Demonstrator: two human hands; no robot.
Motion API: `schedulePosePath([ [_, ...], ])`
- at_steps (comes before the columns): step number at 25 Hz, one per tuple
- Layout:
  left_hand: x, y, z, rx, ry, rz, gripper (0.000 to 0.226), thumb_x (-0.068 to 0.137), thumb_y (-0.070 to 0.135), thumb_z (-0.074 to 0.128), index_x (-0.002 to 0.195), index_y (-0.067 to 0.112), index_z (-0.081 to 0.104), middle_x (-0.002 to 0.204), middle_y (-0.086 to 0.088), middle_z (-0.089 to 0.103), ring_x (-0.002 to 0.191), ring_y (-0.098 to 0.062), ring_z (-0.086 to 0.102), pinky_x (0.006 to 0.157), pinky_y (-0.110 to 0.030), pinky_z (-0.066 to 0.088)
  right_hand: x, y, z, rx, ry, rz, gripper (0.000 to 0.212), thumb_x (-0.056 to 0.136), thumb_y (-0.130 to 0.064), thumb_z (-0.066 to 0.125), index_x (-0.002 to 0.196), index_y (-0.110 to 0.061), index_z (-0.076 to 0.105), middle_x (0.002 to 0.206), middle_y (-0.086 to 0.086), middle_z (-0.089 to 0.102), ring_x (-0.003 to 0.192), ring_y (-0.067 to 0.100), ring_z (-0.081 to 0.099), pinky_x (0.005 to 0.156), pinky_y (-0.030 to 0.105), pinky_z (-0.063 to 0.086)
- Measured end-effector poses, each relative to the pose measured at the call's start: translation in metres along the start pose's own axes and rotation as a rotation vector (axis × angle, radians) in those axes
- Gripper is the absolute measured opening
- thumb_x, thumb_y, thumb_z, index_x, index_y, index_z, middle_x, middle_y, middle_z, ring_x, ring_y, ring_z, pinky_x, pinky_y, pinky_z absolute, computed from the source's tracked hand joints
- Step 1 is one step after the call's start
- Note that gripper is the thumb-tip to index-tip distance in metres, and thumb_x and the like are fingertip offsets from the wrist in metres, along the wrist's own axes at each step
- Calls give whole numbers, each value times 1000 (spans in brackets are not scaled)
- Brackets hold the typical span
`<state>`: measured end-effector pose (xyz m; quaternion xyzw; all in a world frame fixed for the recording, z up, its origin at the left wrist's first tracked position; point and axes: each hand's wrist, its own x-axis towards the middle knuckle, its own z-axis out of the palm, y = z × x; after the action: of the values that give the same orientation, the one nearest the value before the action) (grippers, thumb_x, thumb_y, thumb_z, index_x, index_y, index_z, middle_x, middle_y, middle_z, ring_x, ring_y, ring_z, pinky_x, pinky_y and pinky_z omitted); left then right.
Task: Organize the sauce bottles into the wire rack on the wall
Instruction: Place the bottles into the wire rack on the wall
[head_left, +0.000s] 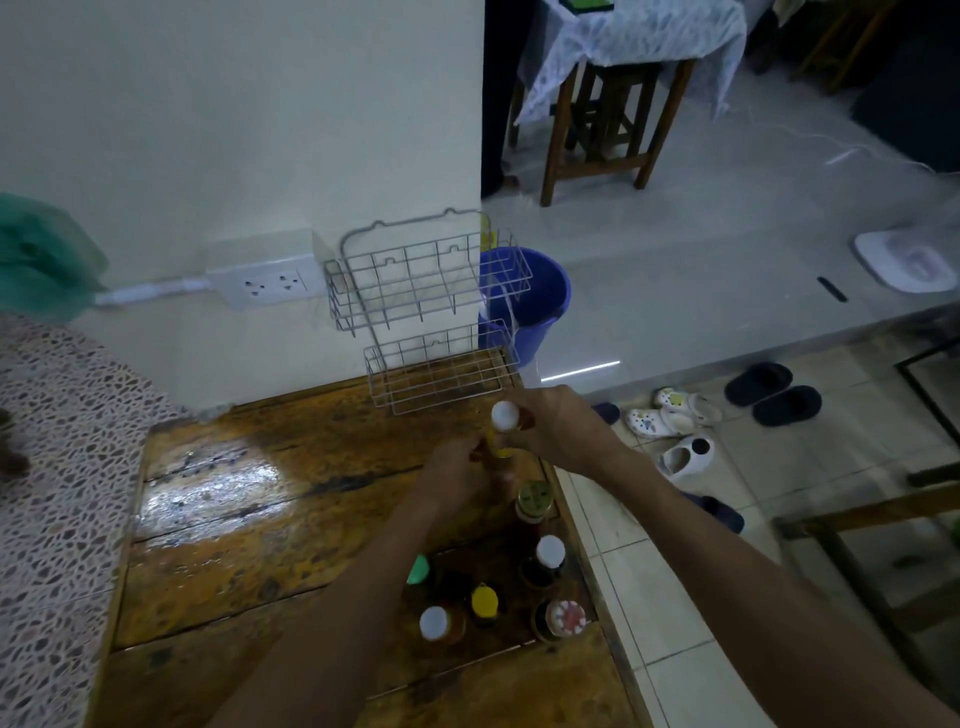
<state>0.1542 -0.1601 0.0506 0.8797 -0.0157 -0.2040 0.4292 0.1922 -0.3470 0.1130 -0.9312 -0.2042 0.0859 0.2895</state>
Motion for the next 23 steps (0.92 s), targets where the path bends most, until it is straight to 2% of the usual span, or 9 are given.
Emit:
schedulePosePath([
  [3, -20, 21, -29, -144, 62, 73, 47, 83, 42, 83, 126, 35, 64, 121, 17, 70, 108, -1, 65, 99, -39, 55, 12, -28, -42, -10, 63, -85, 28, 83, -43, 78, 97, -20, 67, 85, -6, 72, 74, 5, 66, 71, 35, 59],
  [5, -32, 45, -60, -256, 83, 134, 47, 84, 41, 82, 128, 34, 65, 121, 15, 73, 111, -2, 68, 100, -39, 55, 23, -59, -82, -17, 111, -158, 30, 82, -49, 76, 86, -21, 65, 73, -10, 67, 65, 0, 62, 62, 30, 56],
  [9, -39, 103, -140, -133, 230, 277, 47, 85, 50, 77, 127, 31, 66, 115, 13, 75, 109, 1, 67, 92, -30, 54, 55, -125, -157, 9, 244, -220, 32, 79, -62, 73, 76, -33, 60, 64, -16, 59, 57, -6, 58, 57, 16, 42],
  [10, -38, 117, -161, -85, 285, 305, 46, 86, 49, 77, 126, 29, 67, 113, 13, 74, 107, 1, 67, 89, -26, 53, 65, -139, -170, 42, 282, -228, 32, 78, -64, 73, 78, -35, 59, 67, -15, 61, 60, -7, 59, 58, 16, 44],
  [12, -34, 139, -197, -13, 405, 336, 43, 86, 47, 77, 122, 26, 68, 108, 12, 73, 99, 3, 67, 81, -17, 50, 85, -156, -186, 147, 333, -235, 40, 76, -64, 75, 96, -32, 62, 81, -11, 68, 69, -3, 65, 62, 21, 52],
  [15, -18, 150, -239, 68, 534, 348, 42, 84, 43, 81, 118, 22, 70, 103, 10, 73, 93, 2, 68, 72, -3, 45, 122, -165, -181, 100, 318, -265, 54, 78, -60, 75, 118, -28, 58, 91, -6, 72, 80, 5, 68, 72, 31, 58],
  [18, 4, 140, -262, 108, 550, 304, 42, 83, 39, 83, 117, 19, 69, 105, 5, 75, 95, -8, 70, 74, -10, 47, 157, -166, -161, 103, 289, -221, 50, 82, -58, 72, 118, -30, 54, 82, -1, 73, 71, 9, 68, 71, 37, 59],
  [22, 31, 113, -267, 99, 504, 190, 34, 85, 32, 82, 111, 17, 67, 101, 2, 73, 89, -10, 69, 70, -12, 48, 193, -161, -130, 68, 253, -218, 46, 85, -49, 72, 118, -21, 55, 76, -2, 68, 78, 22, 67, 80, 41, 55],
  [23, 36, 106, -267, 105, 497, 175, 33, 86, 31, 82, 111, 16, 66, 100, 1, 73, 88, -11, 68, 74, -15, 51, 199, -159, -121, 67, 239, -218, 47, 86, -48, 72, 119, -20, 55, 76, -1, 67, 80, 24, 66, 81, 42, 54],
])
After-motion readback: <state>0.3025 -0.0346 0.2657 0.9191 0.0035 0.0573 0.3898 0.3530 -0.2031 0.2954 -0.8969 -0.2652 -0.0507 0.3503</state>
